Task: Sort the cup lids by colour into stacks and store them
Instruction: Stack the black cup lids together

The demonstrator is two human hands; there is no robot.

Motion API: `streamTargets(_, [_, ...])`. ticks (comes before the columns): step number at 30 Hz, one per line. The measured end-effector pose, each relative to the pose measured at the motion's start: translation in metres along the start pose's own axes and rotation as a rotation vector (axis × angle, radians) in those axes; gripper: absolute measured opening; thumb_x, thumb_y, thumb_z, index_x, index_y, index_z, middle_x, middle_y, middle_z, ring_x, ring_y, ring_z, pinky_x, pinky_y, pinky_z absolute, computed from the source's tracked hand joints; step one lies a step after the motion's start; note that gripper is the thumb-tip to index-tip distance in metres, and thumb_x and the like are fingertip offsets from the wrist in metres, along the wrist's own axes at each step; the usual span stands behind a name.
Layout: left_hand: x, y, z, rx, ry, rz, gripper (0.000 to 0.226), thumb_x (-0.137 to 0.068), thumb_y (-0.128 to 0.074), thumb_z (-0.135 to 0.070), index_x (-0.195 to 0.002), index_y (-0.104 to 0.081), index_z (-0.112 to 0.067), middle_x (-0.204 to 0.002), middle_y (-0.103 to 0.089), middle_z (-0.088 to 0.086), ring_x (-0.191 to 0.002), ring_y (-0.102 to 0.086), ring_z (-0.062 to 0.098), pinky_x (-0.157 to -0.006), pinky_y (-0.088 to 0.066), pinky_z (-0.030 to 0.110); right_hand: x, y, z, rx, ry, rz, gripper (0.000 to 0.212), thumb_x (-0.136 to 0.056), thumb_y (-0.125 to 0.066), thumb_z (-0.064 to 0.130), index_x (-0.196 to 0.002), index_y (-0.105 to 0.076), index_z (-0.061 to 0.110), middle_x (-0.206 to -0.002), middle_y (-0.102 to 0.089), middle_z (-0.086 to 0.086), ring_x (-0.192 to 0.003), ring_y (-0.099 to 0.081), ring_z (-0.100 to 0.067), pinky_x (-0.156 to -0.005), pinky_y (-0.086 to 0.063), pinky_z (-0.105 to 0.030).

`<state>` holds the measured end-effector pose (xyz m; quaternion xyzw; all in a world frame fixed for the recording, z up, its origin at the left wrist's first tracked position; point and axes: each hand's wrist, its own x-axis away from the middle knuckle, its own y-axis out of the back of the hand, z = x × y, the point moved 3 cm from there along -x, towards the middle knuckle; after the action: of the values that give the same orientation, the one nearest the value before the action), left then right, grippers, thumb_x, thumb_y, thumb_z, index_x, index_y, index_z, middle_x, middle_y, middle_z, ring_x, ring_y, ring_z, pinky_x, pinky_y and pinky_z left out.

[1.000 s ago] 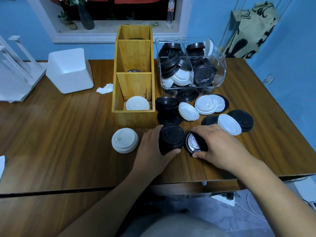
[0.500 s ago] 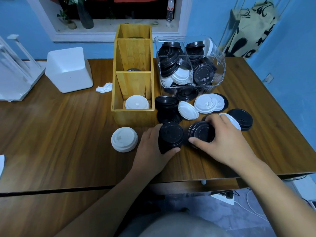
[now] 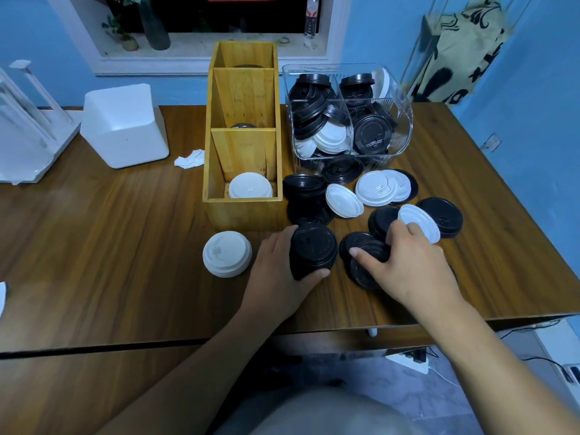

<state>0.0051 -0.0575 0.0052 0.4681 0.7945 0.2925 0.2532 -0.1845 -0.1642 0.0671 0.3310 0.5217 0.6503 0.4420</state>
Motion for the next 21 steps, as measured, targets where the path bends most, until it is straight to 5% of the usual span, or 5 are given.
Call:
streamTargets(5, [0.000, 0.000, 0.001, -0.001, 0.000, 0.002, 0.090, -0.076, -0.081, -0.056, -0.149, -0.037, -0.027, -0.138, -0.049, -0.007, -0.128, -0.042, 0.010, -0.103, -0.031, 0.022, 0.009, 0.003, -0.012, 0.074, -0.030, 0.068, 0.059, -0.091, -0.039, 0.075, -0.067, -0.049, 0.022, -0.067, -0.055, -0.003, -0.063, -0.052, -0.029, -0.057, -0.043, -0.035])
streamTargets(10, [0.001, 0.000, 0.001, -0.003, -0.003, 0.002, 0.091, -0.076, -0.080, -0.057, -0.149, -0.038, -0.026, -0.138, -0.050, -0.006, -0.128, -0.042, 0.011, -0.104, -0.031, 0.022, 0.027, 0.000, -0.022, 0.160, 0.062, 0.079, 0.068, -0.087, -0.018, 0.080, -0.071, -0.056, 0.025, -0.067, -0.053, 0.005, -0.066, -0.056, -0.025, -0.054, -0.043, -0.033])
streamTargets(14, [0.000, 0.000, 0.001, -0.011, -0.006, -0.002, 0.091, -0.076, -0.080, -0.058, -0.149, -0.038, -0.025, -0.138, -0.050, -0.007, -0.126, -0.043, 0.010, -0.103, -0.030, 0.021, 0.042, -0.004, -0.028, -0.078, 0.275, 0.058, 0.047, -0.085, -0.052, 0.074, -0.107, -0.057, 0.032, -0.102, -0.054, 0.014, -0.092, -0.055, -0.012, -0.074, -0.051, -0.033])
streamTargets(17, [0.001, 0.000, 0.001, -0.015, -0.011, -0.009, 0.090, -0.076, -0.080, -0.058, -0.149, -0.038, -0.025, -0.137, -0.050, -0.007, -0.125, -0.043, 0.008, -0.101, -0.030, 0.019, 0.053, -0.017, -0.022, -0.048, 0.391, 0.102, 0.076, -0.076, -0.062, 0.076, -0.137, -0.048, 0.033, -0.132, -0.045, 0.017, -0.111, -0.046, -0.010, -0.087, -0.050, -0.029])
streamTargets(21, [0.001, 0.000, 0.001, -0.014, -0.016, -0.006, 0.090, -0.076, -0.080, -0.058, -0.149, -0.039, -0.025, -0.136, -0.051, -0.006, -0.125, -0.043, 0.010, -0.102, -0.030, 0.020, 0.053, -0.030, -0.014, -0.074, 0.424, 0.000, 0.070, -0.077, -0.074, 0.059, -0.134, -0.055, 0.023, -0.133, -0.050, 0.009, -0.112, -0.049, -0.017, -0.094, -0.051, -0.033])
